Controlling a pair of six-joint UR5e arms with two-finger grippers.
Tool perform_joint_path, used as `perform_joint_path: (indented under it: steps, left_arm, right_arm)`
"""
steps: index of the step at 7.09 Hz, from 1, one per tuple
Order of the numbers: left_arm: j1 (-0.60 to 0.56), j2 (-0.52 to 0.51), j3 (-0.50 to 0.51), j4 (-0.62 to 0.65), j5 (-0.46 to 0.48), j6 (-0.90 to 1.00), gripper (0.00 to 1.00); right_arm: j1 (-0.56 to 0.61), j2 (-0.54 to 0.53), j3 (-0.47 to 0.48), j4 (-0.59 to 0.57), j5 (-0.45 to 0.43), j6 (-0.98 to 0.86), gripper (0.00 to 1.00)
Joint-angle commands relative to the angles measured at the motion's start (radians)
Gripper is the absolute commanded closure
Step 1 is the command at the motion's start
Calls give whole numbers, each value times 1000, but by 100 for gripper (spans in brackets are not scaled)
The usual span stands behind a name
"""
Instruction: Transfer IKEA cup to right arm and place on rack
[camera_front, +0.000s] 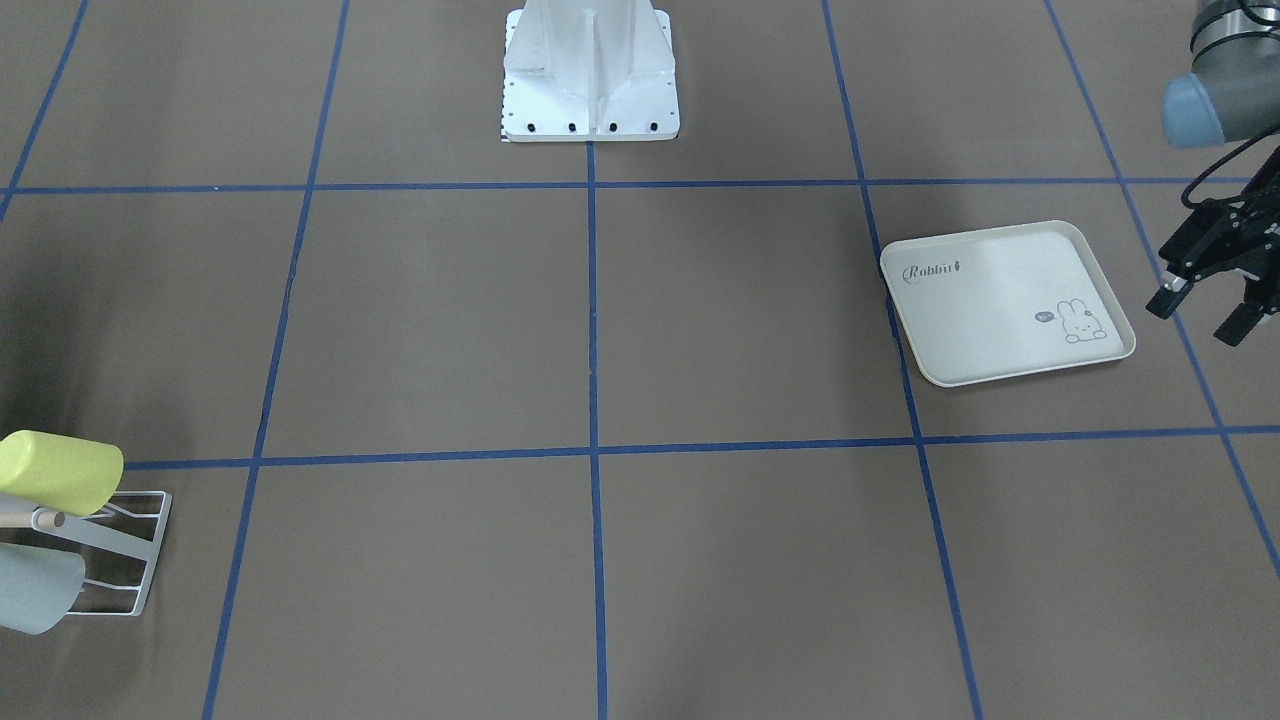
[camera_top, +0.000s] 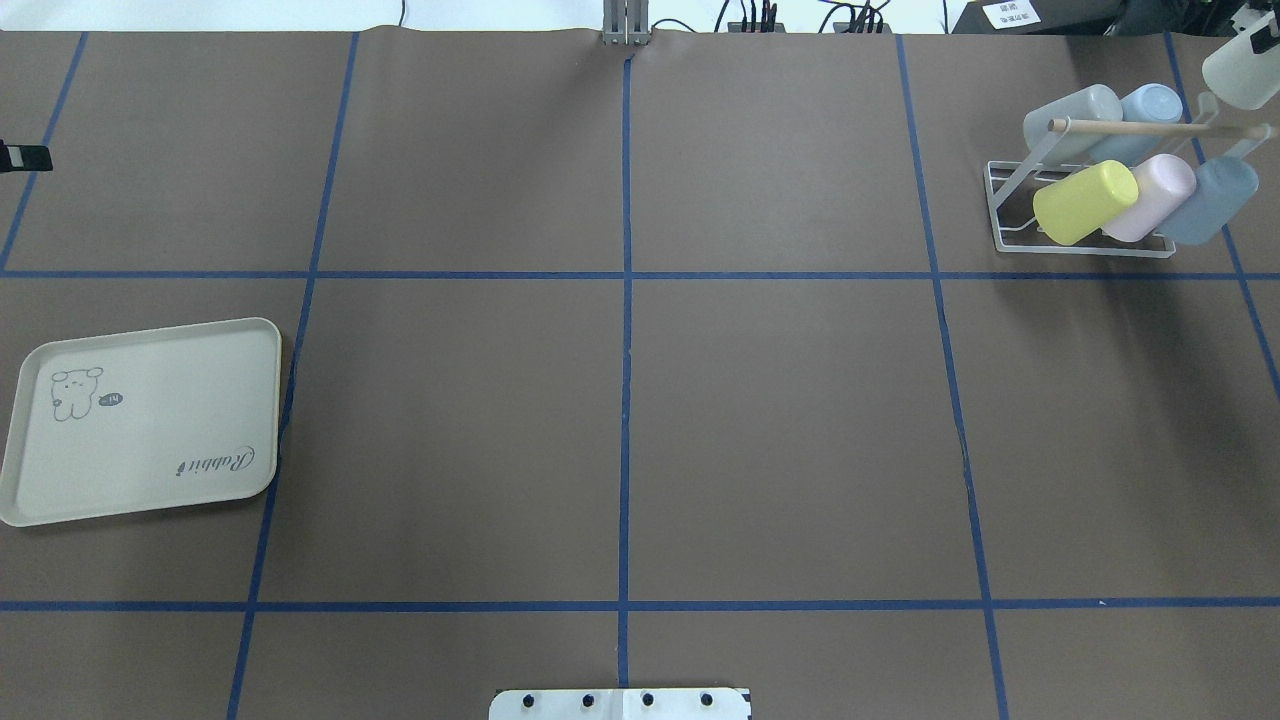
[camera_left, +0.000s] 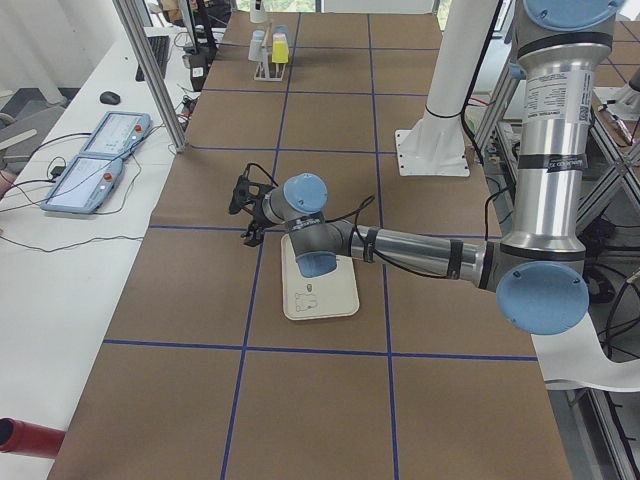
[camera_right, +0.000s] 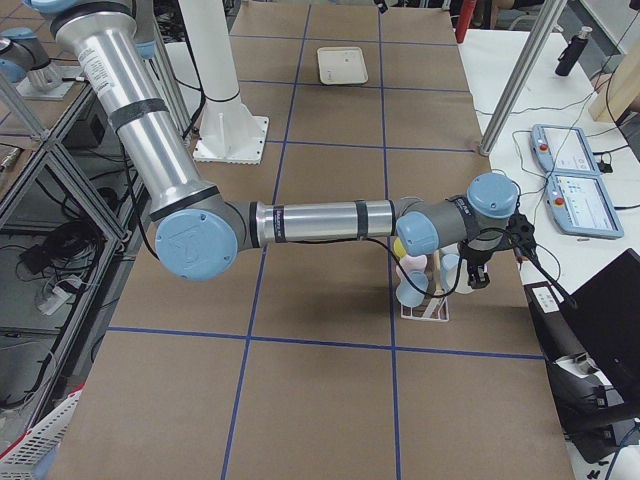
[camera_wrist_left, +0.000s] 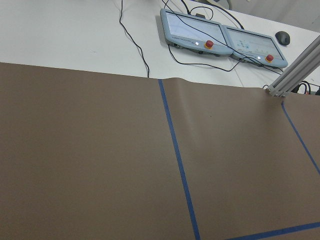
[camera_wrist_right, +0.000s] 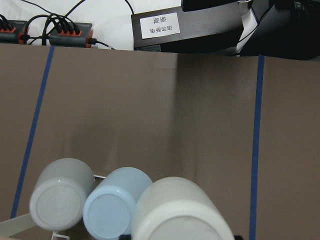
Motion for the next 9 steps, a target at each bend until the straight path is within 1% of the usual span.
perform_joint_path:
  steps: [1,4,8,9]
  left_arm:
    - [0,3,0,-2,2,0,0]
    - [3,2,0,-2,2,0,0]
    - [3,2,0,-2,4,0,0]
    - [3,2,0,-2,4,0,0]
  right_arm:
    - [-22,0,-11,0,-3,4,81]
    - [-25,-6,-23,2,-8,-2,81]
    - [-41,-1,-33,3,-36,2,81]
    - [-48,0,-33,3,-54,2,81]
